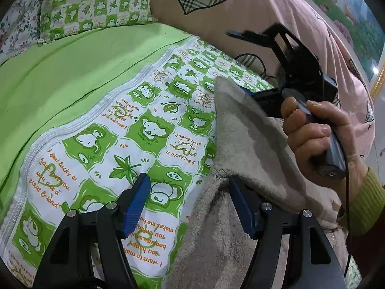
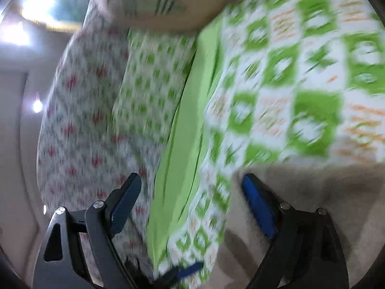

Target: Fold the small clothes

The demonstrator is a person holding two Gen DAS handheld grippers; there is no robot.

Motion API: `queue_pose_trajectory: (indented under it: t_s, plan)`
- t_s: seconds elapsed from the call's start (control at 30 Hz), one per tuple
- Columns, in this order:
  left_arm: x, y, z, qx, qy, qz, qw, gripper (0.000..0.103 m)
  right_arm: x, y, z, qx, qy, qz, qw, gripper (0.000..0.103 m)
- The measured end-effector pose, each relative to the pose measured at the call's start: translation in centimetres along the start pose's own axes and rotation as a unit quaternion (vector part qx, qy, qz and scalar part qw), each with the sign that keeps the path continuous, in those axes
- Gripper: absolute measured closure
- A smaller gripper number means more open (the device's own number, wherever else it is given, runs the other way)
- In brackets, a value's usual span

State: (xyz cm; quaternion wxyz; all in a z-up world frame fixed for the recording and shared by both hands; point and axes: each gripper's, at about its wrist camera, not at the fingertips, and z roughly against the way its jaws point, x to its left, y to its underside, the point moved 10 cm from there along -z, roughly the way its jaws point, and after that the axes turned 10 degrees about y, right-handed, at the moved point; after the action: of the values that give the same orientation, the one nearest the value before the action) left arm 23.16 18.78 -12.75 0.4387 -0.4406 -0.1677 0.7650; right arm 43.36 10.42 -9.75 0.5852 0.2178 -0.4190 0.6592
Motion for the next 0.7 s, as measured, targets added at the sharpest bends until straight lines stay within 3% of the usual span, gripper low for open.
queue_pose_trajectory:
  t_s: [0.13, 0.33, 0.4, 0.53, 0.57, 0.6, 0.7]
  plan:
    - [0.2, -0.3, 0.5, -0.008, 0.021, 0.014, 0.9997, 0.035, -1.2, -0.9, 5.9, -0.082, 0.052, -0.005, 0.995, 0.016]
    - [0.5, -0.7, 1.0, -0.015, 0.052, 0.040, 0.9977, 0.035, -3.9, 2.6, 18.5, -0.154, 0.165, 0.026, 0.974, 0.016]
    - [0.4, -0.6, 1.0, -0.014, 0.051, 0.040, 0.9978, 0.035, -5.8, 4.6, 22.6, -0.172, 0.222, 0.022, 0.959, 0.016]
    - [0.1, -0.4, 0.5, 0.000, 0.036, 0.030, 0.9989, 0.034, -10.9, 9.9, 31.1, -0.205, 0.341, -0.007, 0.917, 0.019]
    - [0.1, -0.3, 0.3, 0.005, 0.029, 0.026, 0.9992, 0.034, -12.3, 11.4, 32.8, -0.207, 0.363, -0.022, 0.908, 0.024]
    - [0.0, -0.3, 0.1, 0.007, 0.023, 0.022, 0.9995, 0.034, -13.3, 12.6, 33.9, -0.206, 0.381, -0.034, 0.901, 0.031]
    - [-0.4, -0.1, -0.4, 0.018, -0.004, -0.001, 0.9998, 0.032, -15.1, 15.4, 35.0, -0.194, 0.411, -0.044, 0.890, 0.036]
